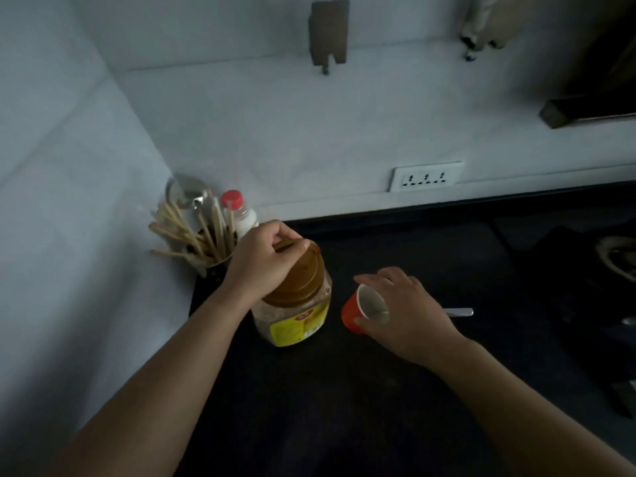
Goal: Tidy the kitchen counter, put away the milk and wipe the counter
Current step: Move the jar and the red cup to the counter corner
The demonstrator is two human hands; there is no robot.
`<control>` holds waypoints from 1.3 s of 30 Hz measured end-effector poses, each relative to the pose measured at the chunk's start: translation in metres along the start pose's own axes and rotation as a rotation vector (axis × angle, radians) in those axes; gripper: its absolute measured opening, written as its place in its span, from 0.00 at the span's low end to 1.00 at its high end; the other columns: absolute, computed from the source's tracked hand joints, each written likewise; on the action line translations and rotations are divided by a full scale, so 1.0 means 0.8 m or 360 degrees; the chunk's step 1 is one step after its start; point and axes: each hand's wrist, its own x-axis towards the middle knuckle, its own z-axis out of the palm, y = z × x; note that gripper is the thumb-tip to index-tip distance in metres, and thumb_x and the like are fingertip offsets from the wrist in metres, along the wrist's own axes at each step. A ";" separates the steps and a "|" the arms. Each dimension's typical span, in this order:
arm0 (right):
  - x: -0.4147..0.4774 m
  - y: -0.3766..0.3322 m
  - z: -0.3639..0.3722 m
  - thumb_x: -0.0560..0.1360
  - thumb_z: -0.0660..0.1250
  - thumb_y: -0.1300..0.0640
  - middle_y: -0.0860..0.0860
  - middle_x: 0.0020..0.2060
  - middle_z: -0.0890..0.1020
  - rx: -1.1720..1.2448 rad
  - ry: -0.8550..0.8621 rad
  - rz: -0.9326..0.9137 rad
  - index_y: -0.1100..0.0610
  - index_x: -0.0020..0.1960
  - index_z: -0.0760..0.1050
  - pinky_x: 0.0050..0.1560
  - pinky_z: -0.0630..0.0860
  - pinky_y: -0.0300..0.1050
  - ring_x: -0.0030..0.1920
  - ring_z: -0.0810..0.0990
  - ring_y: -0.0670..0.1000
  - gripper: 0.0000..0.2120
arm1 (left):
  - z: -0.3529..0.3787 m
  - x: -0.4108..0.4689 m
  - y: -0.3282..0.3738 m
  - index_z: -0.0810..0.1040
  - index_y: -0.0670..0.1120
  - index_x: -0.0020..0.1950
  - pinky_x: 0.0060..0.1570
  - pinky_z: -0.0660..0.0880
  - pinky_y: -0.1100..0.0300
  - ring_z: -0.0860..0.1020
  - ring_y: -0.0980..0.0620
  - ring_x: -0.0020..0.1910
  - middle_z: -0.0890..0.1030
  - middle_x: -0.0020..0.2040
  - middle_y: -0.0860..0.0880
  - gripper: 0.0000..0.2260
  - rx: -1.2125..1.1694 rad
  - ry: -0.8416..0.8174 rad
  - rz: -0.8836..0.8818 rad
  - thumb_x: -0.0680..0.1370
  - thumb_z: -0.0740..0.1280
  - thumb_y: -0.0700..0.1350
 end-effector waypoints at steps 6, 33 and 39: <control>0.030 -0.004 -0.017 0.71 0.68 0.43 0.45 0.69 0.62 -0.0060 0.0091 0.0068 0.39 0.69 0.59 0.60 0.69 0.49 0.68 0.63 0.50 0.31 | 0.005 0.093 -0.009 0.79 0.51 0.43 0.48 0.74 0.60 0.79 0.57 0.49 0.82 0.44 0.58 0.06 0.0051 -0.0268 0.0081 0.71 0.71 0.51; 0.111 0.023 0.007 0.71 0.67 0.43 0.43 0.68 0.60 0.0002 -0.0167 0.0002 0.37 0.69 0.57 0.59 0.70 0.47 0.66 0.62 0.47 0.30 | 0.041 0.169 -0.076 0.73 0.47 0.56 0.46 0.71 0.57 0.74 0.51 0.48 0.76 0.50 0.49 0.15 0.0333 0.0165 0.0513 0.73 0.68 0.51; 0.128 0.031 0.006 0.71 0.68 0.43 0.44 0.68 0.61 0.0002 -0.0117 -0.0028 0.38 0.69 0.57 0.58 0.69 0.46 0.67 0.62 0.48 0.31 | 0.031 0.166 -0.090 0.65 0.53 0.64 0.50 0.71 0.53 0.70 0.50 0.51 0.66 0.53 0.51 0.40 0.0448 -0.0023 0.0522 0.57 0.78 0.61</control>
